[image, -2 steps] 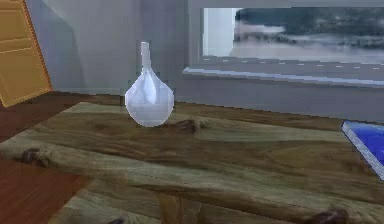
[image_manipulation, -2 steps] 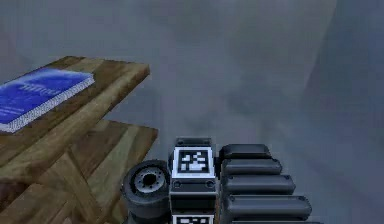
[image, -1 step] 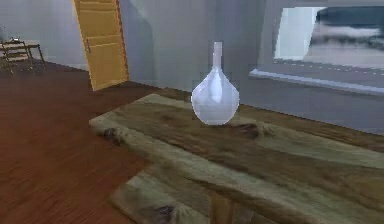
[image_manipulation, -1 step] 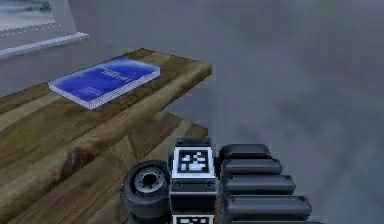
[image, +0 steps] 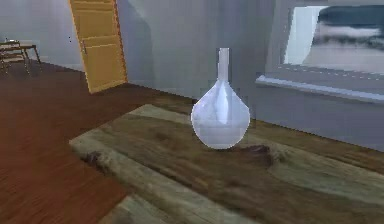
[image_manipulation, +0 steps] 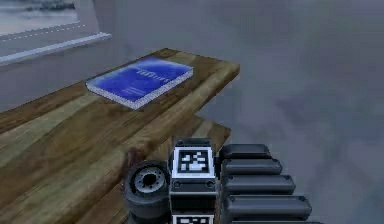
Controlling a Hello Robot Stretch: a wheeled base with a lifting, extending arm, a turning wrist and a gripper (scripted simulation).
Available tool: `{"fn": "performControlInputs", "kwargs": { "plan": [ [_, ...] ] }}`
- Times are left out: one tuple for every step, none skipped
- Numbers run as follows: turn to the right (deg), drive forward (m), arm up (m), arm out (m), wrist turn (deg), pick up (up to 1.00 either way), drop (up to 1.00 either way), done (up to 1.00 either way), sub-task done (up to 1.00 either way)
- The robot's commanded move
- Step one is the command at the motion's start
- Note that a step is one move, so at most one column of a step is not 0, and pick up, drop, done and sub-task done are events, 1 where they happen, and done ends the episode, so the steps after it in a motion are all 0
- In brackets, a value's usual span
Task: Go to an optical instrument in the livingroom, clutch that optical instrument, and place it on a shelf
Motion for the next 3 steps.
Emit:
{"fn": "performControlInputs", "kwargs": {
  "plan": [
    [-45.0, 0.0, 0.0, 0.0, 0.0, 0.0, 0.0, 0.0, 0.0],
    [-45.0, 0.0, 0.0, 0.0, 0.0, 0.0, 0.0, 0.0, 0.0],
    [-6.0, 0.0, 0.0, 0.0, 0.0, 0.0, 0.0, 0.0, 0.0]
  ]
}}
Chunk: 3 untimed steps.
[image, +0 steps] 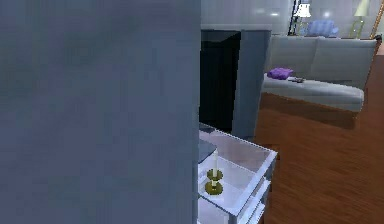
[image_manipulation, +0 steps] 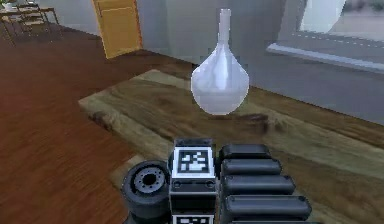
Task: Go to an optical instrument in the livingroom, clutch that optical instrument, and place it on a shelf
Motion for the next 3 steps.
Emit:
{"fn": "performControlInputs", "kwargs": {
  "plan": [
    [45.0, 0.0, 0.0, 0.0, 0.0, 0.0, 0.0, 0.0, 0.0],
    [36.0, 0.0, 0.0, 0.0, 0.0, 0.0, 0.0, 0.0, 0.0],
    [0.0, 0.0, 0.0, 0.28, 0.0, 0.0, 0.0, 0.0, 0.0]
  ]
}}
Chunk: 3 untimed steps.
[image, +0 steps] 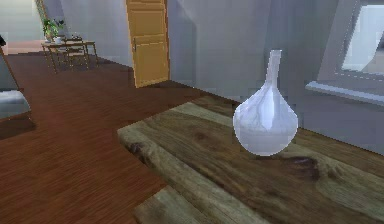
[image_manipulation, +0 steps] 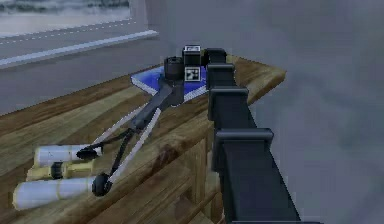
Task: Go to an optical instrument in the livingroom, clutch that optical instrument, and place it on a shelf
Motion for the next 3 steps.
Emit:
{"fn": "performControlInputs", "kwargs": {
  "plan": [
    [0.0, 0.0, 0.0, 0.0, 39.0, 0.0, 0.0, 0.0, 0.0],
    [0.0, 0.0, -0.04, 0.0, 0.0, 0.0, 0.0, 0.0, 0.0],
    [0.0, 0.0, 0.0, 0.0, 0.0, 0.0, 1.0, 0.0, 0.0]
  ]
}}
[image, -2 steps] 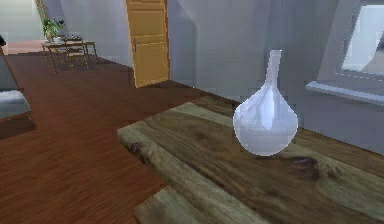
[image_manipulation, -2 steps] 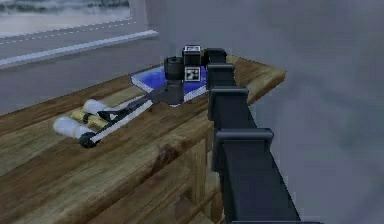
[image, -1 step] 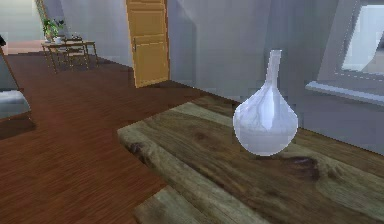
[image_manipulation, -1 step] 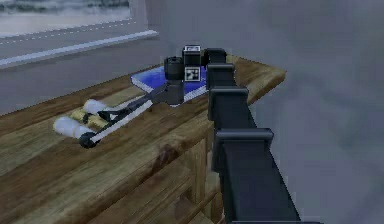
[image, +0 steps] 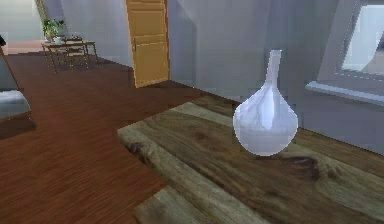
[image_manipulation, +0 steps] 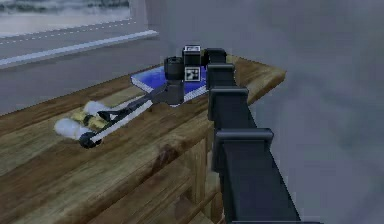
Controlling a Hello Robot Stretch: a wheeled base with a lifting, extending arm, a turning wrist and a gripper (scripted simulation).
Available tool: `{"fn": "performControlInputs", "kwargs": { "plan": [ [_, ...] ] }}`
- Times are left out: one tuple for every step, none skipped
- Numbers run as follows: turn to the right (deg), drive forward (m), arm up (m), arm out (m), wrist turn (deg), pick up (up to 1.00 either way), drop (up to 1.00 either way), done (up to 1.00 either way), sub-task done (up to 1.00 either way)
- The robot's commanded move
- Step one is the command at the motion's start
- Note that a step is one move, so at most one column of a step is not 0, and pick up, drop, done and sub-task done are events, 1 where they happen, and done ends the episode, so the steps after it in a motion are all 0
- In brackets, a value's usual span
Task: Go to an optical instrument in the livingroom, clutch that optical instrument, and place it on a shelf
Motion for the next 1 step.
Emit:
{"fn": "performControlInputs", "kwargs": {
  "plan": [
    [0.0, 0.0, 0.0, -0.1, 0.0, 0.0, 0.0, 0.0, 0.0]
  ]
}}
